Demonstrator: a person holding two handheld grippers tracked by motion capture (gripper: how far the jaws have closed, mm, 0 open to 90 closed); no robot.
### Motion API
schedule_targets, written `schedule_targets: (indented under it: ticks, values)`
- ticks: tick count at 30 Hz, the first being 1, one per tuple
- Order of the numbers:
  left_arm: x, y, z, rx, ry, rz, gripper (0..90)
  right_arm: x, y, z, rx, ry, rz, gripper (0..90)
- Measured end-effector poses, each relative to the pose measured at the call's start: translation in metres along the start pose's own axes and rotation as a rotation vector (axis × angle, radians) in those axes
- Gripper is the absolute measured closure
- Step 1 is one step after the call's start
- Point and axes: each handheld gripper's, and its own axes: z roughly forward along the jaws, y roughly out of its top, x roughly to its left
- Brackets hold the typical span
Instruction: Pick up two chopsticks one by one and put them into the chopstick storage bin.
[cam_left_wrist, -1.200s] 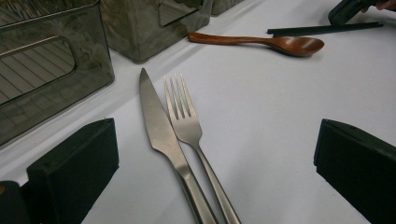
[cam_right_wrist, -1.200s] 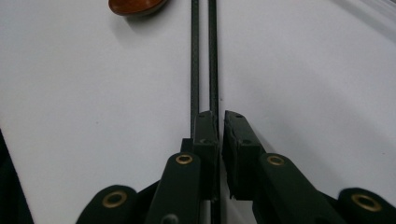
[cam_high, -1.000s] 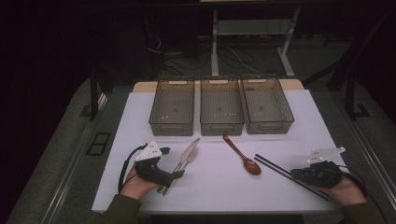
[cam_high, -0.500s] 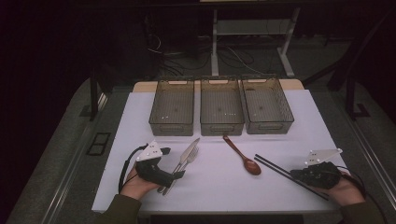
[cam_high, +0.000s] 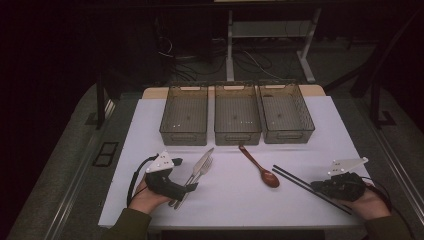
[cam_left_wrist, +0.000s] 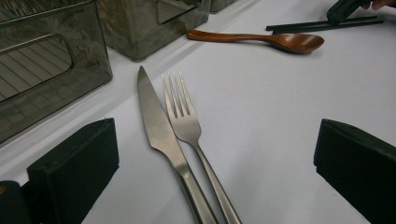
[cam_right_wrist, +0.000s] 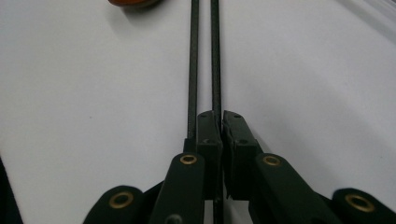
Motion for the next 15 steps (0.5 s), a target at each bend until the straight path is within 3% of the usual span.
schedule_targets:
  ticks: [15]
  values:
    - [-0.0006,0.0001,-0.0002,-0.002,-0.002,-0.002,0.0,-0.0024,0.0007,-0.0081,-0.060,0.015,0.025,85.0]
